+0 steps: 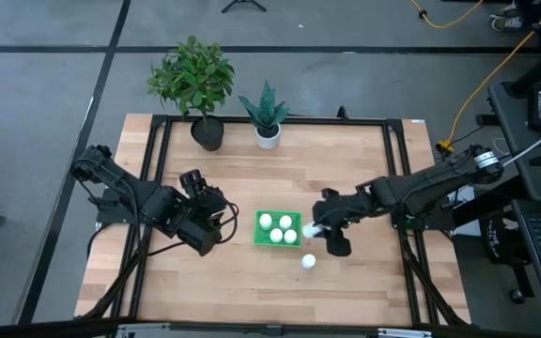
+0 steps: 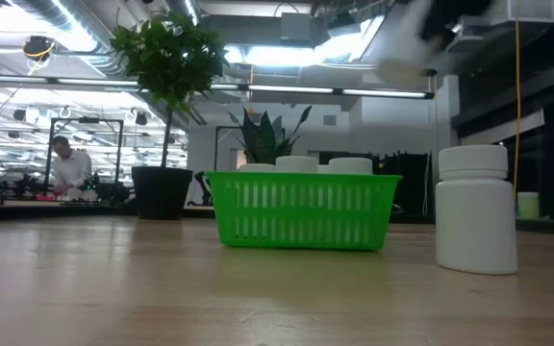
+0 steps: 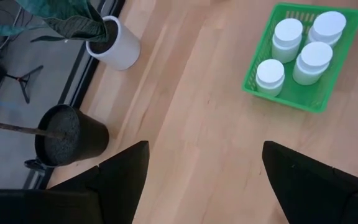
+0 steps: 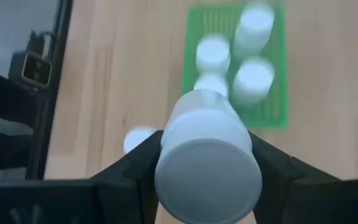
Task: Pick and place pill bottles into a basket
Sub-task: Put the white pill bottle into the green bin
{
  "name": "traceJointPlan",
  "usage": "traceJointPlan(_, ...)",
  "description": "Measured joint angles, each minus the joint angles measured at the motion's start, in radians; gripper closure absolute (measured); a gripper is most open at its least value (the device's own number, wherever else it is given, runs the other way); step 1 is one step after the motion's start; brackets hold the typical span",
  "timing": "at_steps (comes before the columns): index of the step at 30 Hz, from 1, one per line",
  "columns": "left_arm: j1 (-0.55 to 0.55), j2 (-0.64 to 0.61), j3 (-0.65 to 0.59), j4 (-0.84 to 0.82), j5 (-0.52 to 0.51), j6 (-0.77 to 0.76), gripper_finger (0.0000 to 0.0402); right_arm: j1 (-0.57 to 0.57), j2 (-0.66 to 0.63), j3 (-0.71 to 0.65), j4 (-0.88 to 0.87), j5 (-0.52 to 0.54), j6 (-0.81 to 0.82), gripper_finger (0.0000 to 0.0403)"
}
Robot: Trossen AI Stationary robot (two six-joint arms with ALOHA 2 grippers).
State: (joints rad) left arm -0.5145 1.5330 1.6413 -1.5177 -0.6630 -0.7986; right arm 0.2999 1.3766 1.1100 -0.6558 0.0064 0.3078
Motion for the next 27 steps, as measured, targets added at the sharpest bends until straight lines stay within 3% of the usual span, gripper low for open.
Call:
traceJointPlan(5, 0.012, 0.0, 0.0, 0.0, 0.0, 0.0, 0.0095, -0.051, 0.107, 0.164, -0.014, -0.01, -0.127, 0.0228)
traceJointPlan(14, 0.013, 0.0, 0.0, -0.055, -0.052, -0.052, 0.0096, -0.102, 0.412, 0.501, -0.145, -0.063, -0.331, 0.0228)
traceJointPlan(21, -0.007, -0.035, 0.0, -0.053, -0.066, -0.057, 0.0096, -0.115, 0.564, 0.576, -0.151, -0.103, -0.381, 0.0225)
traceJointPlan(27, -0.022, -0.086, 0.0, -0.053, -0.138, -0.079, 0.0096, -0.117, 0.593, 0.577, -0.141, -0.108, -0.387, 0.0224)
